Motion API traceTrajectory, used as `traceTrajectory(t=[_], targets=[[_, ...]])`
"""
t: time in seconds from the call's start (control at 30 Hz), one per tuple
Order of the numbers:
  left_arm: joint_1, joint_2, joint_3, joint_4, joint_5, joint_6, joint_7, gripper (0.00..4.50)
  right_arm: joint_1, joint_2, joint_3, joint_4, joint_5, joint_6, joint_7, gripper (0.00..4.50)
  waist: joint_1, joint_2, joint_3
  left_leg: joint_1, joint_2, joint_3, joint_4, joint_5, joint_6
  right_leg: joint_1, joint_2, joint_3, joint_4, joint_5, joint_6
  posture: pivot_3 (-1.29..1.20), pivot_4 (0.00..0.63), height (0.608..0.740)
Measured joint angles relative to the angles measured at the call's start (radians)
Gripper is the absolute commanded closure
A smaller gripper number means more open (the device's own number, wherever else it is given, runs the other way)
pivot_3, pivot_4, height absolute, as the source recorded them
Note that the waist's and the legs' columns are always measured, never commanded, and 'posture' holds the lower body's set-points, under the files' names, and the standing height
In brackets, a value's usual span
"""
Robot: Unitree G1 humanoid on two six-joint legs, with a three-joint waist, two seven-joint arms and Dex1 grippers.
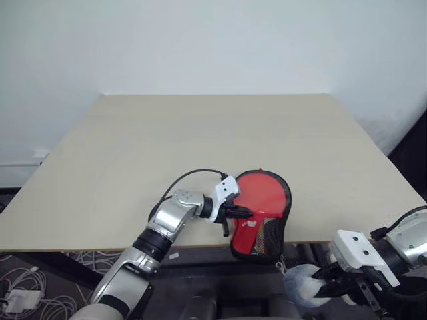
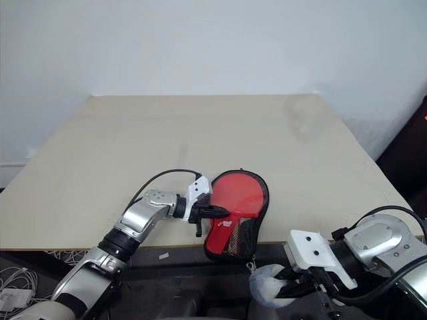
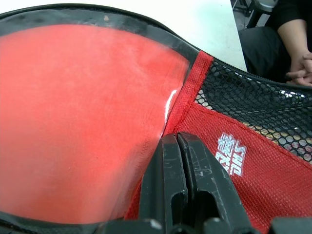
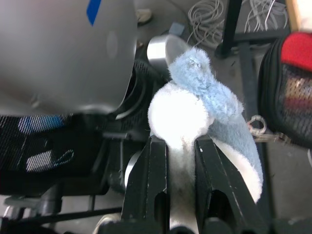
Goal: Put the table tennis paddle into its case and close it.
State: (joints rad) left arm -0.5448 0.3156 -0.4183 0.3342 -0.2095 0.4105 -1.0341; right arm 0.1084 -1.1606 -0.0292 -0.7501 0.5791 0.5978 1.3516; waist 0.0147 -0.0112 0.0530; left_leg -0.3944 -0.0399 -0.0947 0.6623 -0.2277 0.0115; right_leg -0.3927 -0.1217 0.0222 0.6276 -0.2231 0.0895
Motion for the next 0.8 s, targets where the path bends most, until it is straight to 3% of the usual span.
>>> traceTrajectory(t=[0.07,0.2,0.33,0.47,0.63,0.8], targets=[[-0.002,-0.004,0.001,0.002,0.0,0.002,0.005,4.5,-0.024,0.014,0.021,0.002,0.001,0.018,-0.026,3.97,0.0,0.001,0.0,-0.001,0.003,0.0,0.0,0.0,0.0,0.001,-0.002,-0.005,-0.004,0.0,0.0,0.0,0.0,0.698],[-0.002,-0.006,0.005,-0.018,0.001,0.021,0.029,4.32,-0.058,0.035,0.044,0.02,0.011,0.058,-0.065,2.95,0.0,0.0,0.0,-0.002,0.004,-0.001,0.0,0.0,0.0,0.002,-0.002,-0.006,-0.004,0.0,0.0,0.0,0.0,0.698],[0.014,0.027,0.013,-0.096,0.002,0.071,0.038,3.3,-0.065,0.035,0.044,0.027,0.062,0.097,-0.066,1.55,-0.003,-0.001,0.001,-0.002,0.003,0.001,-0.001,-0.002,-0.002,0.001,-0.001,-0.006,-0.003,0.002,-0.001,0.0,0.0,0.698],[0.03,0.079,0.047,-0.193,-0.005,0.139,0.054,1.88,-0.149,0.054,0.038,0.072,0.113,0.131,-0.083,0.05,-0.007,-0.001,0.004,-0.002,0.004,0.001,-0.001,-0.002,-0.003,0.0,0.001,-0.009,-0.002,0.004,-0.004,0.0,0.0,0.698],[0.007,0.177,0.182,-0.315,-0.054,0.217,0.057,0.07,-0.404,0.138,0.012,0.356,0.086,0.166,-0.198,0.0,-0.008,-0.001,0.005,-0.002,0.003,0.0,-0.002,-0.003,-0.004,-0.001,0.0,-0.011,-0.003,0.004,-0.004,0.0,0.0,0.698],[0.003,0.263,0.304,-0.353,-0.111,0.245,0.047,0.03,-0.492,0.198,0.033,0.5,0.008,0.168,-0.286,0.0,-0.003,-0.001,0.005,-0.007,0.003,0.002,-0.003,-0.003,0.002,-0.008,0.001,-0.009,-0.003,0.005,-0.002,0.0,0.0,0.698]])
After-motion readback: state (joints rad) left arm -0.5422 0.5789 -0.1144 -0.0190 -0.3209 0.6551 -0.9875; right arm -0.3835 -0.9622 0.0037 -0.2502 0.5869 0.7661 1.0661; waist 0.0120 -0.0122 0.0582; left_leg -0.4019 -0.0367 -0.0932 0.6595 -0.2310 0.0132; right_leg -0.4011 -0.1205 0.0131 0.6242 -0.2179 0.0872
